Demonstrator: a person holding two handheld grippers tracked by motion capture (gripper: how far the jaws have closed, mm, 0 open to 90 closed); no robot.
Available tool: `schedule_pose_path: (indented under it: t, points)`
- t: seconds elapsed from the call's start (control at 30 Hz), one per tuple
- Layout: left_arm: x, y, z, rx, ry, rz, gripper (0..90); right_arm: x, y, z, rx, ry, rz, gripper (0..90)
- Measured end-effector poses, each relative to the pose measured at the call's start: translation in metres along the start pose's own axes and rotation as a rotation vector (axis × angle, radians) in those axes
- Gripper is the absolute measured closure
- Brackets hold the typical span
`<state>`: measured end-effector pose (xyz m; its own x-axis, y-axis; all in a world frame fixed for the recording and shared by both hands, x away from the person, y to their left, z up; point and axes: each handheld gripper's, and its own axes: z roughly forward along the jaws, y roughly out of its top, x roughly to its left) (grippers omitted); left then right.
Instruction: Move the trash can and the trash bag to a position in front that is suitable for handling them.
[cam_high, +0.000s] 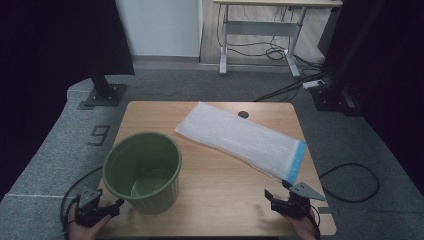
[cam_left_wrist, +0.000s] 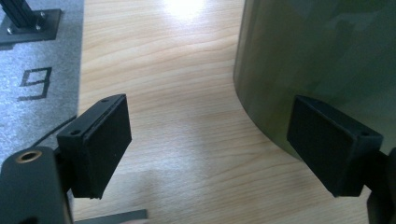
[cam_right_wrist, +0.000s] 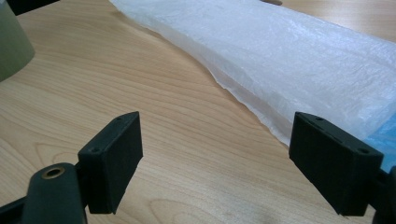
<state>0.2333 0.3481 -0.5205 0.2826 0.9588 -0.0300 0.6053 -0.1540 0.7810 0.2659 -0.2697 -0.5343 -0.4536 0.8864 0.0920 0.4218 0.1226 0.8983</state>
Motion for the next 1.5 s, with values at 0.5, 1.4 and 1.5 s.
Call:
schedule_pose_path:
  t: [0.5, 1.4, 1.5]
  points:
    - [-0.011, -0.005, -0.033, -0.034, -0.238, 0.224, 11.1, -0.014, -0.006, -0.013, -0.025, 0.01, 0.034, 13.1]
    - [-0.095, 0.064, 0.024, -0.009, -0.455, 0.487, 11.8, -0.017, -0.002, -0.02, -0.061, 0.128, 0.027, 13.4]
    - [-0.107, 0.071, 0.03, -0.011, -0.459, 0.51, 12.3, -0.015, -0.001, -0.018, -0.059, 0.128, 0.024, 13.5]
